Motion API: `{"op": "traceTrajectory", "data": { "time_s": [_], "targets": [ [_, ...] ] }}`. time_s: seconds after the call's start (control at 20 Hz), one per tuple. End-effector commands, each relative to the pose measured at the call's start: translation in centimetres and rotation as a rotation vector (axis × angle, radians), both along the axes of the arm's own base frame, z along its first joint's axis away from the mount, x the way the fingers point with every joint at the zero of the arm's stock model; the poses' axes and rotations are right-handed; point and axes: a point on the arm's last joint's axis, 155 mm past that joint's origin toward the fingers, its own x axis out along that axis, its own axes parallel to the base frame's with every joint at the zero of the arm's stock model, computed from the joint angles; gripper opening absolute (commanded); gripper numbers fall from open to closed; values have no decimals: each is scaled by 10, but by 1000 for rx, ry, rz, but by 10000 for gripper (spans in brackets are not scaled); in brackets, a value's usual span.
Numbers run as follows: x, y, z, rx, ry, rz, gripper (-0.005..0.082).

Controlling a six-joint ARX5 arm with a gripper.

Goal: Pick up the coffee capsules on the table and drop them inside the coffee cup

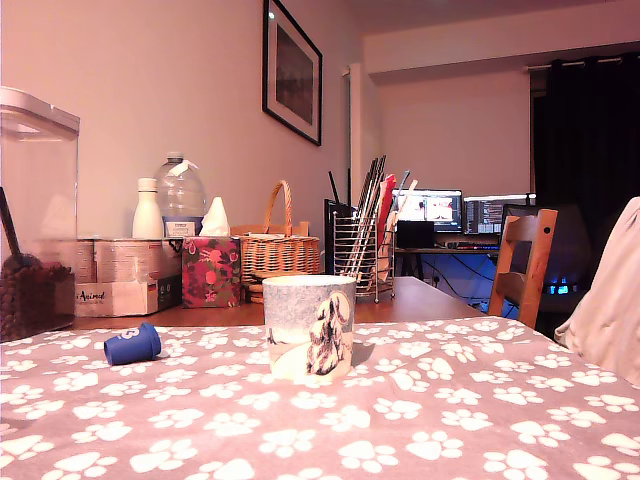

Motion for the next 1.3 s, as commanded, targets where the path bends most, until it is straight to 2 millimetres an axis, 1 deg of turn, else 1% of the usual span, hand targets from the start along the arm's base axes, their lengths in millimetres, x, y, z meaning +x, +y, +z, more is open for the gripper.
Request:
{"op": "traceTrajectory", "data": {
  "time_s": [0.0,0.3,0.55,0.7,0.9,1.25],
  "targets": [
    [6,4,27,27,-135,16,-19],
    [6,2,29,17,-140,7,-19],
    [2,-24,50,-16,-222,-133,-19],
    [-2,-36,50,-26,-220,-200,-19],
    [-5,-45,49,-33,-216,-246,-19],
    [-1,-60,39,-18,-140,-309,-19]
  ]
}}
